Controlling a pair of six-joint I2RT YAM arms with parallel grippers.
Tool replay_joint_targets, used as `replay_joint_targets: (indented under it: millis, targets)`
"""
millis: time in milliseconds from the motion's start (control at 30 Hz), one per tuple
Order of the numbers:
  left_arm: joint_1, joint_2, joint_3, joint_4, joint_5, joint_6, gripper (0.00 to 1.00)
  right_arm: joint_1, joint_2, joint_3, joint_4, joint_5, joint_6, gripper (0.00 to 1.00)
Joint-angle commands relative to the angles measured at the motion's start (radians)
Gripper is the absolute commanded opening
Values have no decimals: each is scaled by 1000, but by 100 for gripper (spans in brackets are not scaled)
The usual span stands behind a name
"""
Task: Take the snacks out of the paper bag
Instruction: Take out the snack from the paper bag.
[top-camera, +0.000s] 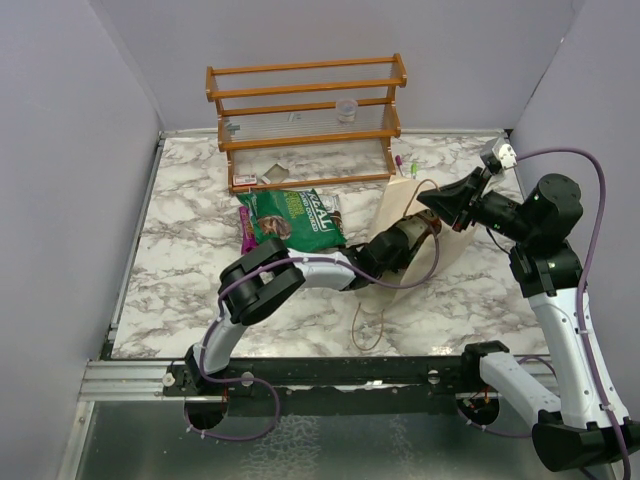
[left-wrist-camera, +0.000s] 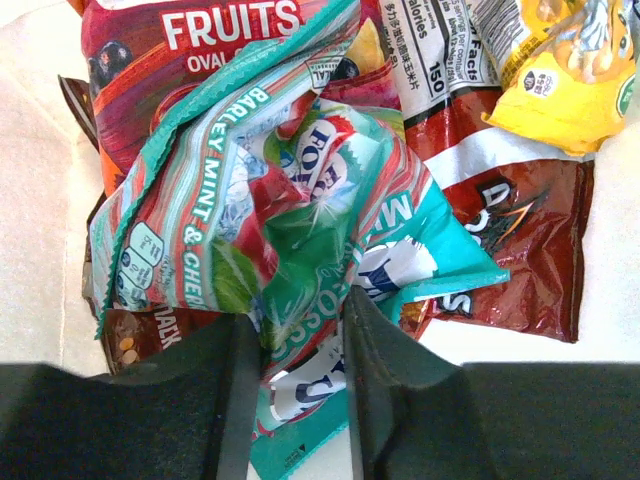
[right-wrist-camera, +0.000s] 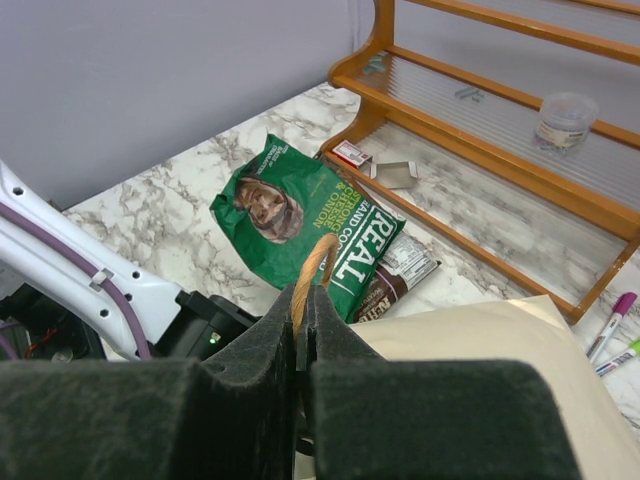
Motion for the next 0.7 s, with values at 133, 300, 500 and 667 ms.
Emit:
replay_joint_targets:
  millis: [133,300,500,667]
  targets:
    - [7,-25,-3,-116,11,2,17,4,-28,9,48,-22,15,2]
    - [-10,-96,0,-157,-4,28,11,4,-30,6,46,-16,10,2]
    - [-34,-204,-16,-218,4,31,7,4,-41,-9,46,10,10,2]
    - [-53,-293,-44,-272,13,29,5,3,-53,-21,35,71,7,2]
